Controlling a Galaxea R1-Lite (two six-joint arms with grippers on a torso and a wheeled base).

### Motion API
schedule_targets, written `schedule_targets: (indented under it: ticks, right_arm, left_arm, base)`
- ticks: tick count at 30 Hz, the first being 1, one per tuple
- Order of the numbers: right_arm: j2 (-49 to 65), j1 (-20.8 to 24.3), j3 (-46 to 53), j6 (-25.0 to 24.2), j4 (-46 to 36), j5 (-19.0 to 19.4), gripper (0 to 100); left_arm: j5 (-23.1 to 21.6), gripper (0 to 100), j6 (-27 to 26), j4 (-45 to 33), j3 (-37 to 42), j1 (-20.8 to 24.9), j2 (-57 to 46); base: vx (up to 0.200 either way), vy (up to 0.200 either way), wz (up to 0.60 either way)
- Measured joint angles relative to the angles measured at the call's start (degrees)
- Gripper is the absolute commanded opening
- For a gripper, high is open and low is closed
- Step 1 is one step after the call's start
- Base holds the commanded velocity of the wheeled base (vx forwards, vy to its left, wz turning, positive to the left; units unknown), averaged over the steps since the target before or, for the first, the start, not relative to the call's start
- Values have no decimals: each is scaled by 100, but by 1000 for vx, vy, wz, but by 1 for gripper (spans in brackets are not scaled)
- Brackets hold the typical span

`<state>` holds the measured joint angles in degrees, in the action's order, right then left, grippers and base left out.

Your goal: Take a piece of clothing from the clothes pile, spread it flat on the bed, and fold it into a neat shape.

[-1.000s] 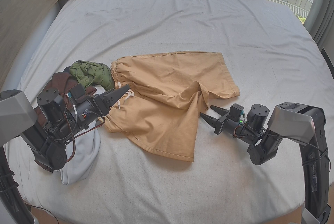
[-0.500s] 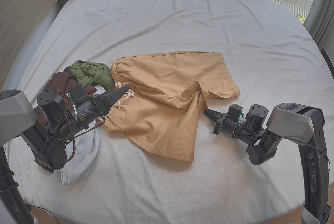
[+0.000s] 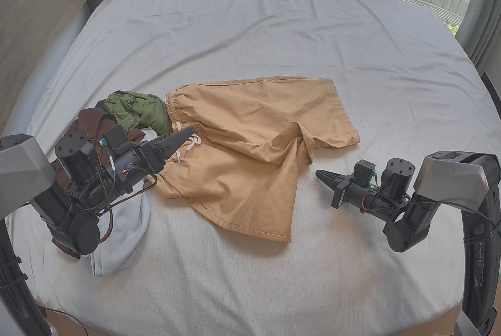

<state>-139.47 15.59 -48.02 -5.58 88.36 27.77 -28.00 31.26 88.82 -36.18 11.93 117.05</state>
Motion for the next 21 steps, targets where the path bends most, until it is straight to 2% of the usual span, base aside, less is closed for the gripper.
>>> schedule_targets:
  ticks: [3, 4, 9, 20, 21]
  right_arm:
    - [69, -29, 67, 34, -12, -2, 0]
    - [77, -29, 69, 46, -15, -2, 100]
    - [-13, -7, -107, 55, -22, -10, 100]
    - [-564, 124, -1152, 59, -187, -84, 100]
    - [-603, 129, -1214, 59, -176, -100, 0]
  left_arm:
    - [0, 100, 0, 2, 0, 2, -2]
    - [1, 100, 0, 2, 0, 0, -2]
    - [1, 100, 0, 2, 7, 0, -2]
    - [0, 100, 9, 0, 2, 2, 0]
    - [0, 100, 9, 2, 2, 0, 0]
  base:
    - [0, 0, 0]
    - [0, 0, 0]
    - [0, 0, 0]
    - [0, 0, 0]
    - [0, 0, 0]
